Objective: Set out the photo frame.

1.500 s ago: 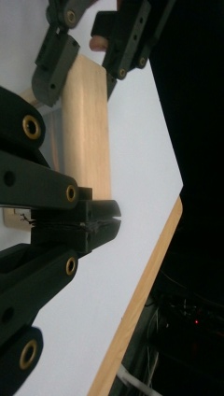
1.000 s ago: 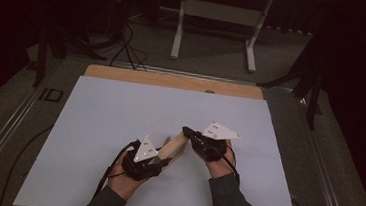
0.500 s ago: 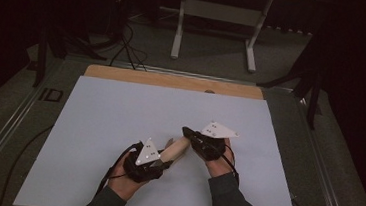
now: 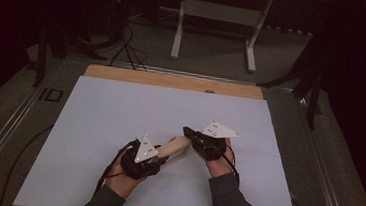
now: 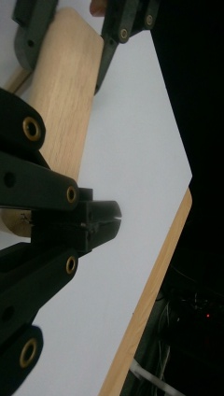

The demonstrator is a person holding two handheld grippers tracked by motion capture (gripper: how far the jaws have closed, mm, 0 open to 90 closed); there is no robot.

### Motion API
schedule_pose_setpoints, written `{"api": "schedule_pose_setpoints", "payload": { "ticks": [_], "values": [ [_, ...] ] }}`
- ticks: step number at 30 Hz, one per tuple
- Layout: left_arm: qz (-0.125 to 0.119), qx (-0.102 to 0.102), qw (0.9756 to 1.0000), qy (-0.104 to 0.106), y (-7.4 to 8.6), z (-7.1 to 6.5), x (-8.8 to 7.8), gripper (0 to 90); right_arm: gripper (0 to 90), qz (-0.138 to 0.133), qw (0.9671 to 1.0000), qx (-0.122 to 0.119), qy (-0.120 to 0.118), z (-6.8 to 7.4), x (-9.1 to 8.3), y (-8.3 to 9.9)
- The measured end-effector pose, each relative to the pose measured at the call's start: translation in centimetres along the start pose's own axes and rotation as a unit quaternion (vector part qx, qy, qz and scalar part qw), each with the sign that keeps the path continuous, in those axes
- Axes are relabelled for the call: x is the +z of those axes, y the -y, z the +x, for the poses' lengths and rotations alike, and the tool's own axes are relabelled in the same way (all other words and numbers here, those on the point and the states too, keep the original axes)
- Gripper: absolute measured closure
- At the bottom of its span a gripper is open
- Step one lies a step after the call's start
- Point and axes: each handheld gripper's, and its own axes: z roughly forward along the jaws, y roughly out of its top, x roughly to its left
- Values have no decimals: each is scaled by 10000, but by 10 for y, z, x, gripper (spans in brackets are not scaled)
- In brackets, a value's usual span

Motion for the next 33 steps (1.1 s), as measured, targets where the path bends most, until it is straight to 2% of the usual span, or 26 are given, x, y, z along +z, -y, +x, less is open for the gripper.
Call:
{"api": "schedule_pose_setpoints", "payload": {
  "ticks": [10,16,18,22,28,33],
  "values": [
    [35,-177,9997,-171,1,8,0,539,898,31,10000,58,4,0,-1,0],
    [132,-254,9989,-367,3,12,1,546,899,40,10000,79,10,-1,-1,0],
    [151,-387,9984,-390,5,16,1,548,899,50,9999,85,23,0,-1,0],
    [134,-518,9974,-480,6,20,0,566,899,66,9999,86,39,0,-1,0],
    [125,-542,9974,-454,6,21,0,573,893,89,9999,83,33,0,-2,-1],
    [110,-578,9973,-436,7,22,1,574,812,50,9999,85,-22,-3,-5,-2]
  ]
}}
